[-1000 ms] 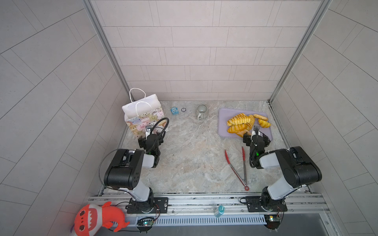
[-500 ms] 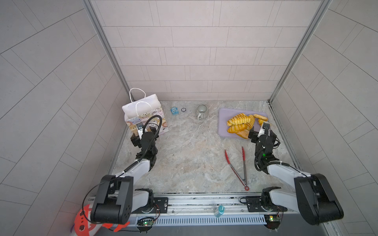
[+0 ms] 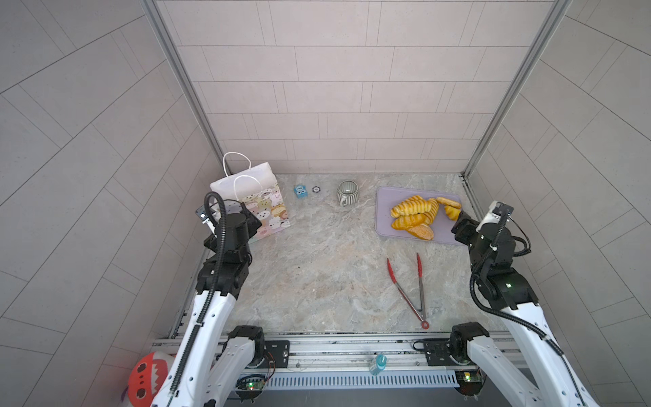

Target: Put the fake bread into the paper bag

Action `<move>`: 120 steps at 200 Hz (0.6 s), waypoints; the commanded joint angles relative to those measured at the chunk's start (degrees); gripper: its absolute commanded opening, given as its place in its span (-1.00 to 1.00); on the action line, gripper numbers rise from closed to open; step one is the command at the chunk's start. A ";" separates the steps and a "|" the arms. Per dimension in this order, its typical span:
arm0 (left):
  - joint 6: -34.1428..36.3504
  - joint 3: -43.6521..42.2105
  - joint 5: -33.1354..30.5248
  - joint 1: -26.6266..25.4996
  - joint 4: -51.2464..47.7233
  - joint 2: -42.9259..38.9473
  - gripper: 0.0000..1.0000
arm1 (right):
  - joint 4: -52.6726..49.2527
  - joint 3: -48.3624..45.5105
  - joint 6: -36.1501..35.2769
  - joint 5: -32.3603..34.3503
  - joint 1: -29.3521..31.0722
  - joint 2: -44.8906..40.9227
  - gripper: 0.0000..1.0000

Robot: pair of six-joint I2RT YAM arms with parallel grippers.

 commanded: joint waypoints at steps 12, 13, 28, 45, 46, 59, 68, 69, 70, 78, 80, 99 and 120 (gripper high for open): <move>3.49 14.54 10.90 0.15 -19.48 4.75 0.75 | -16.35 10.74 1.65 -14.68 -0.11 4.21 0.46; 3.64 15.17 10.77 0.11 -19.88 4.96 0.74 | -16.60 11.17 1.55 -15.07 -0.10 4.42 0.46; 6.75 22.87 9.80 0.16 -24.89 8.08 0.64 | -18.47 14.71 0.39 -21.75 -0.10 7.87 0.46; 9.93 30.68 6.14 0.25 -28.30 11.24 0.63 | -17.34 16.23 1.20 -28.34 0.15 9.92 0.46; 10.11 31.24 5.89 0.29 -28.46 11.41 0.63 | -17.18 16.24 1.28 -28.58 0.16 10.00 0.46; 12.06 36.60 3.86 1.15 -29.35 13.65 0.69 | -15.11 16.20 2.36 -31.29 0.66 10.59 0.46; 12.68 40.11 3.94 2.66 -29.92 15.37 0.70 | -13.72 16.06 2.99 -32.42 1.23 10.72 0.46; 12.76 40.61 3.99 2.91 -29.97 15.58 0.71 | -13.62 16.02 3.05 -32.55 1.27 10.80 0.46; 12.80 41.04 4.11 3.07 -30.04 15.82 0.71 | -13.48 16.05 3.13 -32.71 1.34 10.84 0.46; 13.11 44.09 5.70 4.99 -30.46 17.56 0.71 | -12.76 16.19 3.43 -33.27 1.79 11.00 0.46; 13.13 44.87 6.07 5.46 -30.51 18.11 0.71 | -12.67 16.25 3.50 -33.36 1.92 11.17 0.46; 12.88 50.38 9.54 10.22 -31.24 22.81 0.70 | -13.35 18.10 3.20 -33.08 3.73 12.53 0.45; 12.04 53.35 12.78 16.15 -30.88 27.77 0.71 | -15.01 20.75 1.42 -30.64 6.78 14.53 0.44</move>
